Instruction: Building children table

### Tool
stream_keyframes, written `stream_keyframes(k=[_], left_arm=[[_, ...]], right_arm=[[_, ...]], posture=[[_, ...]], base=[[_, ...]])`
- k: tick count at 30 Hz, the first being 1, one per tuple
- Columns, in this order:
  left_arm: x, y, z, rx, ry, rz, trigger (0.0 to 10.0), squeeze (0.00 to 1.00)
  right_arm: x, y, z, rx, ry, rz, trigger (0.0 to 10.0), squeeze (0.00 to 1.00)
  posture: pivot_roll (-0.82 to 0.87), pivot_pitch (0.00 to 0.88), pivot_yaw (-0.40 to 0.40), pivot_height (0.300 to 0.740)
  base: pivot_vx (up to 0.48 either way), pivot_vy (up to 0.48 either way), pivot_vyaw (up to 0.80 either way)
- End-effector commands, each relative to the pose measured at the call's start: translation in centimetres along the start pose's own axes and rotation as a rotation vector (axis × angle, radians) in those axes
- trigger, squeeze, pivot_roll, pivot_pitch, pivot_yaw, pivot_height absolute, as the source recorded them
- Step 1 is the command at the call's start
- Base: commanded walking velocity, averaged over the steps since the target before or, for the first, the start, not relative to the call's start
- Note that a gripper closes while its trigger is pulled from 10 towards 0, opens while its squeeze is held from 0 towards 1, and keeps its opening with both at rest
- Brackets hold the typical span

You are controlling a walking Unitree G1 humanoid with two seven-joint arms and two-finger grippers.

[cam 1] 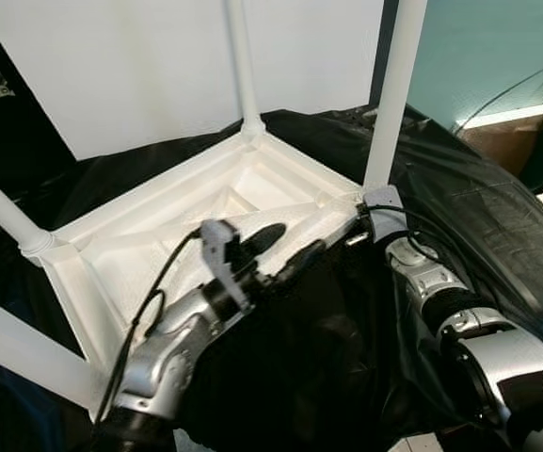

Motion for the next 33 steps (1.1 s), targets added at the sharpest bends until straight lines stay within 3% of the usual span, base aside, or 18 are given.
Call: stream_keyframes(k=[1, 4, 10, 14, 15, 20, 21, 25, 33], left_arm=[[2.1, -1.6, 0.0, -0.007, -0.01, -0.208, 10.0, 0.0], [2.1, -2.6, -0.4, -0.028, -0.018, -0.207, 10.0, 0.0], [2.8, -6.6, -0.7, -0.08, -0.074, -0.19, 10.0, 0.0], [3.3, -7.8, -1.0, -0.112, -0.099, -0.193, 10.0, 0.0], [3.7, -9.0, -1.1, -0.132, -0.12, -0.189, 10.0, 0.0], [3.9, -10.7, -1.1, -0.158, -0.137, -0.168, 10.0, 0.0], [3.9, -12.2, -1.6, -0.197, -0.145, -0.148, 10.0, 0.0], [4.1, -13.3, -2.1, -0.233, -0.16, -0.136, 10.0, 0.0], [4.6, -17.5, -2.3, -0.331, -0.204, -0.072, 10.0, 0.0]], right_arm=[[-1.4, -0.2, -0.5, 0.005, 0.016, 0.033, 10.0, 0.0], [-1.4, -0.4, -0.9, 0.002, 0.019, 0.035, 10.0, 0.0], [-1.1, -0.8, -1.7, -0.004, 0.034, 0.024, 10.0, 0.0], [-1.1, -0.9, -1.9, -0.005, 0.037, 0.022, 10.0, 0.0], [-1.1, -0.9, -2.0, -0.008, 0.04, 0.02, 10.0, 0.0], [-1.3, -0.9, -2.2, -0.011, 0.047, 0.02, 10.0, 0.0], [-1.5, -0.9, -2.2, -0.013, 0.05, 0.024, 10.0, 0.0], [-1.7, -0.9, -2.2, -0.014, 0.051, 0.028, 10.0, 0.0], [-1.8, -1.0, -2.4, -0.02, 0.054, 0.035, 10.0, 0.0]], posture=[[0.02, 0.006, 0.06, 0.74], [0.02, 0.006, 0.061, 0.74], [0.02, 0.008, 0.065, 0.74], [0.04, 0.01, 0.067, 0.74], [0.04, 0.01, 0.065, 0.74], [0.05, 0.009, 0.064, 0.74], [0.07, 0.008, 0.06, 0.74], [0.07, 0.009, 0.058, 0.74], [0.1, 0.018, 0.054, 0.74]], base=[[0.0, 0.0, 0.0], [0.0, 0.0, 0.0], [0.0, 0.0, 0.0], [0.0, 0.0, 0.0], [0.0, 0.0, 0.0], [0.0, 0.0, 0.0], [0.0, 0.0, 0.0], [0.0, 0.0, 0.0], [0.0, 0.0, 0.0]])
Point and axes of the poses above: a point about 5 cm out from each wrist's last joint towards the gripper, its own y axis pointing out of the wrist towards the gripper, its own z axis along the axis of the wrist's last joint, x = y × z, the point moved 6 cm from there along y, pointing out of the wrist towards the gripper, and after that the axes turned 4 degrees about y, right-handed, at the moved point
